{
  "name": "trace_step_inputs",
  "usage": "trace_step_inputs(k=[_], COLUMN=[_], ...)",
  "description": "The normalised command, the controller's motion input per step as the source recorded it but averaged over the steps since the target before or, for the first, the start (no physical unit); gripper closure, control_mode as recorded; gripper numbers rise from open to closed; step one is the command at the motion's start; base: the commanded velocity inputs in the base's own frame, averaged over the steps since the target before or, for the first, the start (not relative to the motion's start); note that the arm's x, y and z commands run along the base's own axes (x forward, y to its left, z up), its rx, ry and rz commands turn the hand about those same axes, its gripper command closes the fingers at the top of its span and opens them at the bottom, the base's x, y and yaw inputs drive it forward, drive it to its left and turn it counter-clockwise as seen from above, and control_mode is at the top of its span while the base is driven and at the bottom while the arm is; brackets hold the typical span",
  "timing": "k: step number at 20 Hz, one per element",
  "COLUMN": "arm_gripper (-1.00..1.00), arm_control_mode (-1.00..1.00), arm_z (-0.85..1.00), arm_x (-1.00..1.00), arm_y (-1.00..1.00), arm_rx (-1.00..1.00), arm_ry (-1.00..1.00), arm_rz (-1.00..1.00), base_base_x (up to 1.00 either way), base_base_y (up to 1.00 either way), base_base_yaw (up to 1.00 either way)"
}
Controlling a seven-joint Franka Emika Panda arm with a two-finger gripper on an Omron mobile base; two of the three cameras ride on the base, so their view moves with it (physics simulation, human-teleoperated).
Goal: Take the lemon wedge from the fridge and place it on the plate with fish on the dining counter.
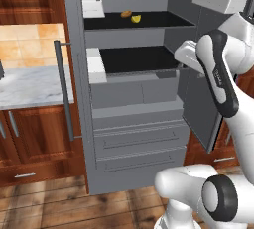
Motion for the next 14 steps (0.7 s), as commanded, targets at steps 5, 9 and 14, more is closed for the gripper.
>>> trace_step_inputs(k=[5, 9, 14], arm_gripper=[-1.0, -1.0, -1.0], arm_control_mode=[-1.0, -1.0, -1.0], arm_z=[0.0, -0.03, 0.0], arm_x=[0.02, -0.06, 0.01], arm_y=[0.04, -0.04, 0.0], arm_rx=[-0.15, -0.15, -0.06], arm_ry=[-0.01, -0.01, -0.16], arm_rz=[0.0, 0.0, 0.0], base_base_x=[0.0, 0.0, 0.0], base_base_y=[0.0, 0.0, 0.0], base_base_yaw=[0.0, 0.0, 0.0])
